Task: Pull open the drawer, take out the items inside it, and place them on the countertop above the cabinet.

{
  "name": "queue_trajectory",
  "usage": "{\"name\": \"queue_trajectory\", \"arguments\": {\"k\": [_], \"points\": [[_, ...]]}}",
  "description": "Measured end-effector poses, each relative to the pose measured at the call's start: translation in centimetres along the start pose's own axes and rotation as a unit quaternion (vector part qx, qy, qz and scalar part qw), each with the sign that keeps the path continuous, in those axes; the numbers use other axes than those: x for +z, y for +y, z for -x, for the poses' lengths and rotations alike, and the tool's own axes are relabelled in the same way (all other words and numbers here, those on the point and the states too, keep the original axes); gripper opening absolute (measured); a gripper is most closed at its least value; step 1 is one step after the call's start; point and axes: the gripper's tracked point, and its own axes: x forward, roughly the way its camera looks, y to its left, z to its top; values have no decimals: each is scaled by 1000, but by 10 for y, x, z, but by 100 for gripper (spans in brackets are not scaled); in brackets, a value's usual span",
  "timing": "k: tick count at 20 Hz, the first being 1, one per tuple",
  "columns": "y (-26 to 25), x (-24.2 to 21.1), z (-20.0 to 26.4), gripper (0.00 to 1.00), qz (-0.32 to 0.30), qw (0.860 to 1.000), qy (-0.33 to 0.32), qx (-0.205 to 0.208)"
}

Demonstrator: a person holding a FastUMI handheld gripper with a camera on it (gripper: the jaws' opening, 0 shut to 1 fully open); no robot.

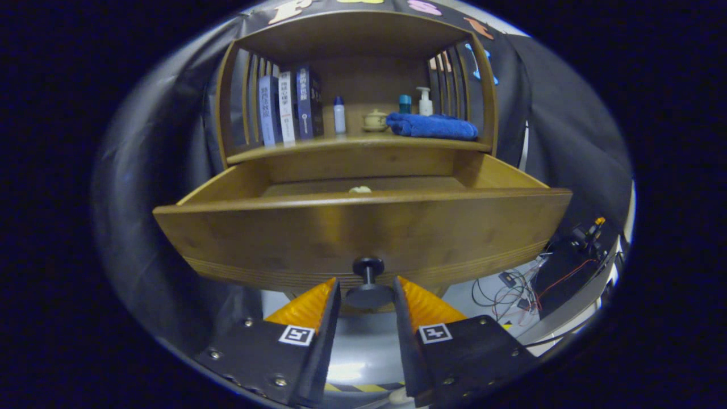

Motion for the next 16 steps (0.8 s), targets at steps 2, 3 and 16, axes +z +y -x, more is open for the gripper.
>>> {"name": "queue_trajectory", "arguments": {"k": [2, 3, 16], "points": [[-2, 24, 17, 53, 1, 999, -33, 1], [-4, 39, 24, 52, 7, 999, -48, -2], [15, 118, -93, 53, 76, 991, 84, 68]]}}
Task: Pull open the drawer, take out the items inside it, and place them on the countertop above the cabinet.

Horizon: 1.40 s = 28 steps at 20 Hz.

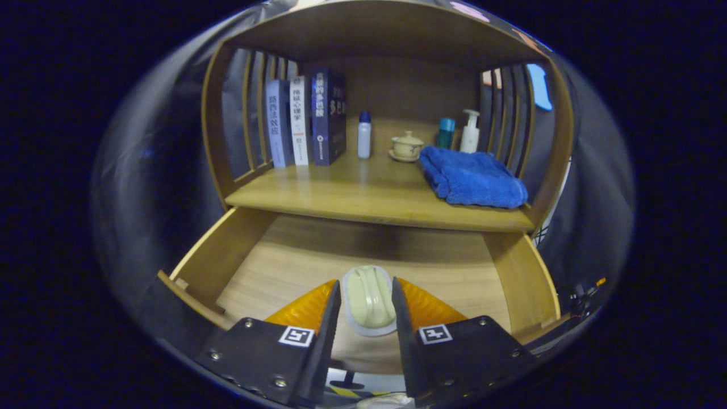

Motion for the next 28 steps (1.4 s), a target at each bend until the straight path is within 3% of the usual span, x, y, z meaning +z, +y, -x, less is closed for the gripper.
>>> {"name": "queue_trajectory", "arguments": {"k": [6, 11, 12, 15, 17, 20, 28], "points": [[-7, -29, -52, 53, 39, 995, 97, 3], [-7, -55, -70, 51, 34, 989, 143, 6], [-7, -47, -69, 50, 30, 991, 129, 5], [-8, -50, -68, 21, 31, 991, 126, 7], [-13, -50, -65, 21, 37, 992, 120, -8], [-6, -41, -51, 21, 36, 995, 93, 2], [-10, 29, -4, 21, 19, 999, -17, -22]]}}
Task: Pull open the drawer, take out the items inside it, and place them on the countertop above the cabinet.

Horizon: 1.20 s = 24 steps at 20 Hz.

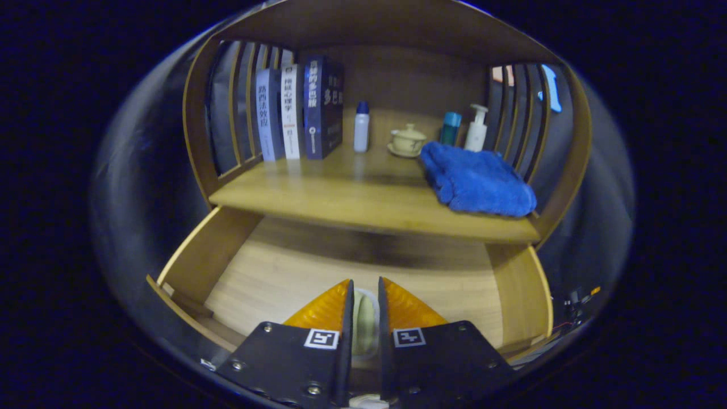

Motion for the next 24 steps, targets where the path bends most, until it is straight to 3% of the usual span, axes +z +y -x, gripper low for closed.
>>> {"name": "queue_trajectory", "arguments": {"k": [6, 7, 8, 10, 15, 19, 24], "points": [[8, -25, -16, 21, 17, 998, 52, 9], [10, -30, -17, 23, 16, 998, 58, 12], [12, -34, -20, 33, 12, 998, 64, 14], [17, -46, -24, 41, 7, 996, 83, 22], [18, -81, -39, 41, 19, 990, 142, 22], [12, -82, -37, 14, 18, 991, 131, 6], [13, -61, -26, 14, 15, 996, 91, 3]]}}
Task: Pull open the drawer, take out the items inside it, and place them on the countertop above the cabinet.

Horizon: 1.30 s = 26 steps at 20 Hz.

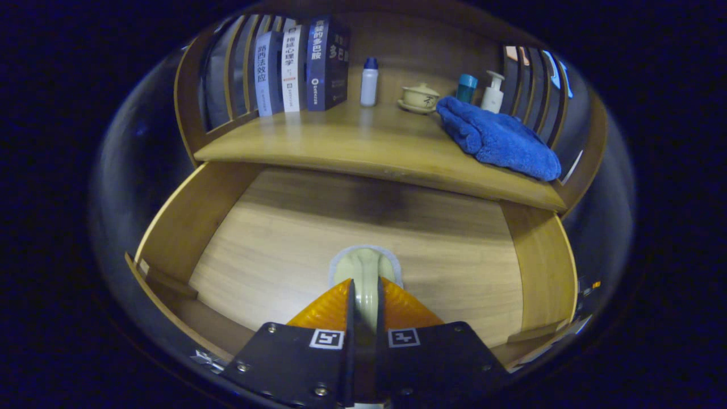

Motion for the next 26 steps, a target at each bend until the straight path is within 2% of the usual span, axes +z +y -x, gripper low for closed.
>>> {"name": "queue_trajectory", "arguments": {"k": [8, 10, 13, 16, 21, 26], "points": [[-1, 78, 42, 14, -8, 995, -94, -16], [-9, 92, 44, 14, -8, 995, -97, -30], [-16, 119, 48, 14, -34, 991, -126, -35], [-21, 137, 40, 14, -39, 990, -133, -34], [-19, 162, -2, 14, -40, 990, -132, -18], [-25, 181, -25, 14, -47, 989, -133, -33]]}}
